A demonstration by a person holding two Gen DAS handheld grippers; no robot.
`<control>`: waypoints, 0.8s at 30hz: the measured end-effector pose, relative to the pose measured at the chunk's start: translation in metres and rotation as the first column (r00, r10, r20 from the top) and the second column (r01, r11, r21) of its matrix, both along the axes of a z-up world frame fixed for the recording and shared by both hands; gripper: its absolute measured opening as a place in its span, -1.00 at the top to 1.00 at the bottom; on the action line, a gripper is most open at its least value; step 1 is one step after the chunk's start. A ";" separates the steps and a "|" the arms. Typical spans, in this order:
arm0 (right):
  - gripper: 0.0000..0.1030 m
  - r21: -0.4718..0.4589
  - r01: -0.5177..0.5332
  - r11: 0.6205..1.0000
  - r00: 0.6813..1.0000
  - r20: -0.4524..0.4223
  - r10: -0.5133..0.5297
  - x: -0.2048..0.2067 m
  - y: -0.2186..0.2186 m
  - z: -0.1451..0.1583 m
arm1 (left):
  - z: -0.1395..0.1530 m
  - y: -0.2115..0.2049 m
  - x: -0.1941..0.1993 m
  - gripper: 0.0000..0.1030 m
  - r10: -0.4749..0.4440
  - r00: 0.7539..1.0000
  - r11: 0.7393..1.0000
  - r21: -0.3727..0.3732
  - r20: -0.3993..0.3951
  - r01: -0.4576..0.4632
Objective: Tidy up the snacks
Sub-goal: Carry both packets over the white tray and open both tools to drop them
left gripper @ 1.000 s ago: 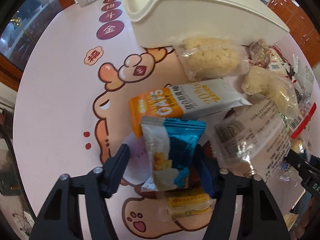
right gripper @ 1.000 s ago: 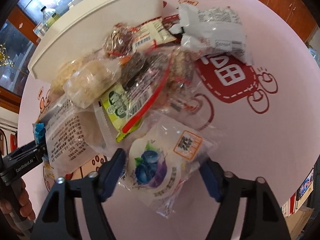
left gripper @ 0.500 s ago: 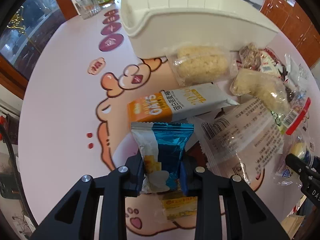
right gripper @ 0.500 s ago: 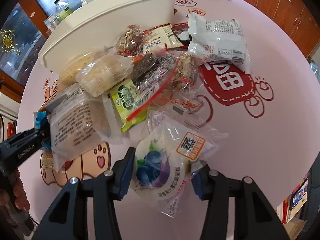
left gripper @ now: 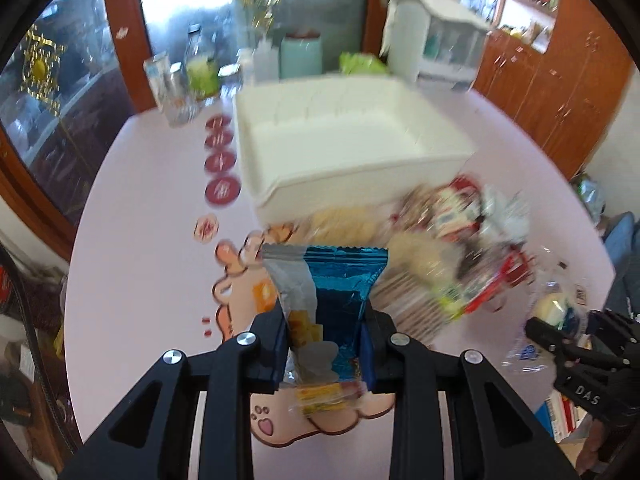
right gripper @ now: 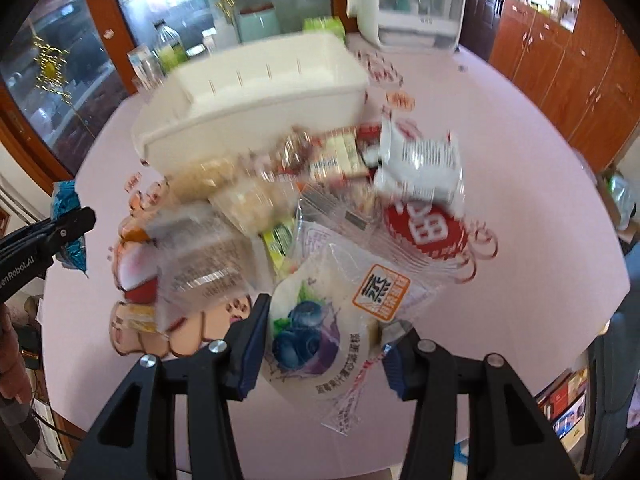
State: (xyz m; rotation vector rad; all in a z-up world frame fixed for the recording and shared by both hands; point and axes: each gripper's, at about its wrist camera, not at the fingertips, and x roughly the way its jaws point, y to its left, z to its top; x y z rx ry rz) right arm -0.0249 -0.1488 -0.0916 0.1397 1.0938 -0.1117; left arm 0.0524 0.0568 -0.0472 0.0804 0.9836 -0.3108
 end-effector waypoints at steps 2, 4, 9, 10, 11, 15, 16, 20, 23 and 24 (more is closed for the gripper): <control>0.03 0.002 -0.008 1.000 0.999 0.035 0.008 0.002 0.002 0.016 | 0.017 0.001 0.000 0.48 -0.013 1.000 1.000 -0.018 0.025 0.013; 0.03 0.000 -0.019 1.000 0.997 0.079 0.019 0.003 0.003 0.038 | 0.038 -0.002 -0.001 0.48 -0.025 0.998 0.999 -0.040 0.058 0.028; 0.03 -0.009 -0.043 0.999 0.979 0.200 0.044 0.011 0.003 0.095 | 0.082 -0.010 0.005 0.48 -0.037 0.992 0.996 -0.071 0.122 0.046; 0.03 -0.016 -0.046 0.999 0.973 0.226 0.049 0.013 0.002 0.106 | 0.091 -0.013 0.008 0.48 -0.036 0.990 0.996 -0.072 0.134 0.046; 0.03 -0.020 -0.048 0.999 0.968 0.248 0.051 0.016 0.001 0.116 | 0.098 -0.015 0.011 0.48 -0.034 0.989 0.996 -0.073 0.143 0.045; 0.03 -0.008 -0.049 0.999 0.948 0.316 0.049 0.038 -0.010 0.147 | 0.130 -0.028 0.028 0.48 -0.026 0.979 0.998 -0.056 0.203 0.038; 0.03 -0.006 -0.048 0.999 0.943 0.329 0.047 0.043 -0.011 0.152 | 0.136 -0.030 0.032 0.48 -0.022 0.977 0.998 -0.052 0.214 0.033; 0.03 0.001 -0.056 0.998 0.923 0.381 0.051 0.075 -0.020 0.173 | 0.156 -0.039 0.054 0.48 0.002 0.969 0.999 -0.042 0.246 0.008; 0.03 0.004 -0.068 0.998 0.910 0.411 0.060 0.102 -0.024 0.186 | 0.167 -0.045 0.075 0.48 0.034 0.963 0.999 -0.031 0.267 -0.027; 0.03 0.004 -0.069 0.998 0.907 0.417 0.061 0.111 -0.024 0.189 | 0.170 -0.047 0.086 0.48 0.051 0.963 0.999 -0.028 0.265 -0.045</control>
